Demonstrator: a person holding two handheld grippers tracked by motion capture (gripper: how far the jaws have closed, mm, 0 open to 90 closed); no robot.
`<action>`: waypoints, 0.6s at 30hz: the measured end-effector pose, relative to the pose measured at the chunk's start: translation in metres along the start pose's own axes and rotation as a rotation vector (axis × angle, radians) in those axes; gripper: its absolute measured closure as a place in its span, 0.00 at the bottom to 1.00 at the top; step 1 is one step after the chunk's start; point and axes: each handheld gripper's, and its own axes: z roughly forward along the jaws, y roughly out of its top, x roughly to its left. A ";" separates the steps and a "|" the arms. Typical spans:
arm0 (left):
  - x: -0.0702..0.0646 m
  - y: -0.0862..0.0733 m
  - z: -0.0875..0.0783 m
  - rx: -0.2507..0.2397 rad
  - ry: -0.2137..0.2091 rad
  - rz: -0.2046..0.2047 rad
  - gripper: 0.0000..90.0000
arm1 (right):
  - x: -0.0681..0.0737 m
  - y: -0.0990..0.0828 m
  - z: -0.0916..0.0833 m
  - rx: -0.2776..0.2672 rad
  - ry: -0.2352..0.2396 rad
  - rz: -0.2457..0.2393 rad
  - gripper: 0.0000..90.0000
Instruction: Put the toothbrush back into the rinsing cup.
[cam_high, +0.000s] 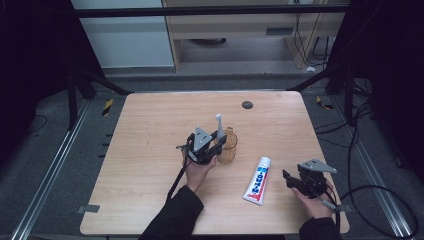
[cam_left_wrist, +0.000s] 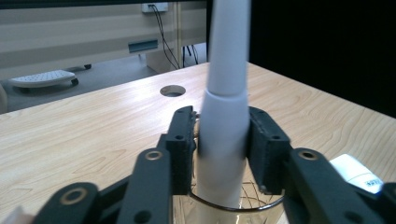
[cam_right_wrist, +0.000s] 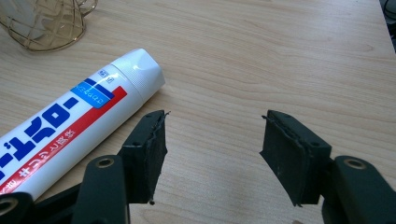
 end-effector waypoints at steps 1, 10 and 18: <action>0.000 0.000 -0.001 0.001 -0.001 0.002 0.69 | 0.000 0.000 0.000 0.000 0.000 0.002 0.44; 0.002 0.002 -0.013 0.021 0.010 0.014 0.60 | 0.002 0.001 0.000 0.000 0.001 0.000 0.43; 0.000 0.007 -0.031 0.059 0.029 0.075 0.46 | 0.002 0.002 -0.002 -0.004 0.002 0.005 0.42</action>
